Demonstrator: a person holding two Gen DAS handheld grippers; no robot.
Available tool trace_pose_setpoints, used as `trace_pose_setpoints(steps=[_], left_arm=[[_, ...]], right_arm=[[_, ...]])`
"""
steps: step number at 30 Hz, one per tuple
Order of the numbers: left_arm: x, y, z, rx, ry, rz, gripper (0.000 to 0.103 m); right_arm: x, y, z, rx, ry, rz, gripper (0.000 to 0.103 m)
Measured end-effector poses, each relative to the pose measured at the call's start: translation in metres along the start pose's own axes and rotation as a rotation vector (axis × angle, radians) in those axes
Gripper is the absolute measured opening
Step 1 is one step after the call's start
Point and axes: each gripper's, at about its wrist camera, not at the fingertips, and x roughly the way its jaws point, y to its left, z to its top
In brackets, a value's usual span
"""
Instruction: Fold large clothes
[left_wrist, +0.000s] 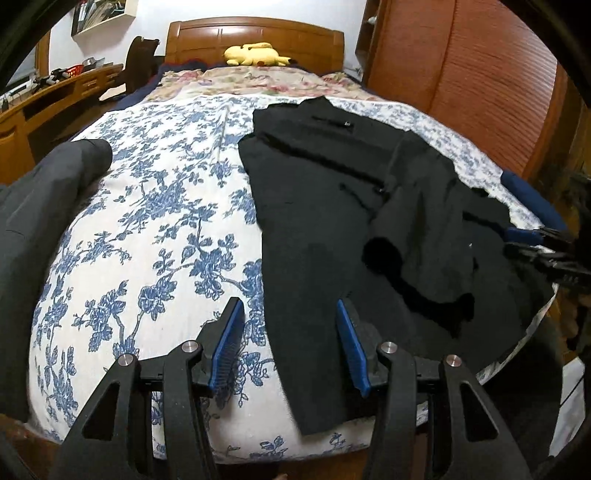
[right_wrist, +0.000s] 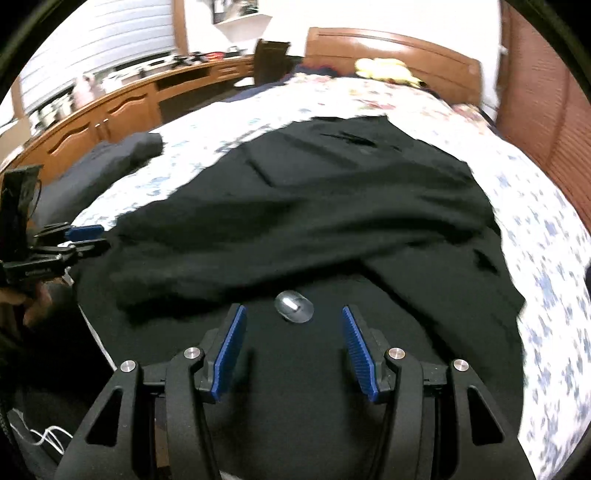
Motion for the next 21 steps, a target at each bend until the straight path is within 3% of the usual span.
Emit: trace_pose_setpoints(steps=[5, 9, 21], left_arm=[[0.006, -0.003, 0.000, 0.029, 0.014, 0.044, 0.064], [0.013, 0.000, 0.005, 0.048, 0.030, 0.091, 0.080], [-0.001, 0.000, 0.000, 0.050, 0.047, 0.067, 0.080]], right_arm=[[-0.014, -0.034, -0.024, 0.066, -0.009, -0.093, 0.056], [-0.033, -0.058, -0.043, 0.133, -0.015, -0.134, 0.056], [-0.056, -0.106, -0.076, 0.207, 0.013, -0.199, 0.065]])
